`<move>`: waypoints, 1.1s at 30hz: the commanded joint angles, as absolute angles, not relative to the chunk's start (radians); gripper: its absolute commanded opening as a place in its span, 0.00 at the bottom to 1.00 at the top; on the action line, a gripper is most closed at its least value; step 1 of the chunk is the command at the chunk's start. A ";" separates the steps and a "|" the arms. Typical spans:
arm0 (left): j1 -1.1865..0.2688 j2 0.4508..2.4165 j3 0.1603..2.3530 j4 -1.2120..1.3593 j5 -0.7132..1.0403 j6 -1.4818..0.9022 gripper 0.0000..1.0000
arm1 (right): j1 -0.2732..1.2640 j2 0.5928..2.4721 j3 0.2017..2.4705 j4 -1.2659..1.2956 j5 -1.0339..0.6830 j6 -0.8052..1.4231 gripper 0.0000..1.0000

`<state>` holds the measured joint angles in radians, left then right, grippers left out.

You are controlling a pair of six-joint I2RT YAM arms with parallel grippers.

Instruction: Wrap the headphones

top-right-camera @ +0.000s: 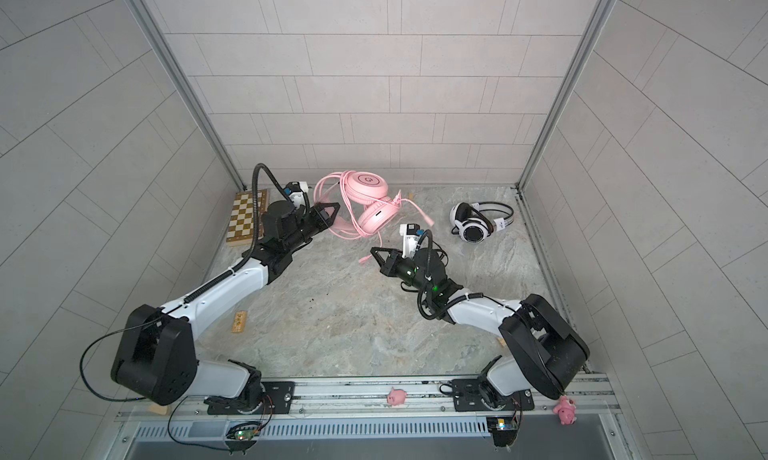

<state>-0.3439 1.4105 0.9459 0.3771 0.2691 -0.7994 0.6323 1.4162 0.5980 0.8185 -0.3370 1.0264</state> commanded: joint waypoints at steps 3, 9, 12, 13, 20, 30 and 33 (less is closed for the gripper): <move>-0.334 1.389 0.950 0.467 0.209 -0.846 0.00 | 0.656 1.346 0.673 0.734 -0.385 1.118 0.03; -0.342 1.375 0.941 0.431 0.139 -0.797 0.00 | 0.710 1.286 0.743 0.629 -0.377 1.121 0.03; -0.347 1.373 0.932 0.417 0.103 -0.795 0.00 | 0.721 1.277 0.767 0.627 -0.377 1.141 0.03; -0.347 1.377 0.933 0.418 0.104 -0.795 0.00 | 0.725 1.283 0.776 0.631 -0.388 1.151 0.03; -0.361 1.392 0.946 0.388 0.104 -0.785 0.00 | 0.741 1.311 0.803 0.677 -0.375 1.185 0.03; -0.417 1.391 0.970 0.341 0.097 -0.749 0.00 | 0.752 1.301 0.810 0.763 -0.141 1.076 0.02; -0.420 1.387 0.977 0.328 0.098 -0.747 0.00 | 0.754 1.308 0.813 0.730 -0.070 1.011 0.02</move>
<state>-0.4095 1.4097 0.9424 0.3202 0.1066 -0.7845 0.7475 1.3182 0.7753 0.6731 -0.1734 1.0904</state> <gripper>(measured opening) 0.078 0.048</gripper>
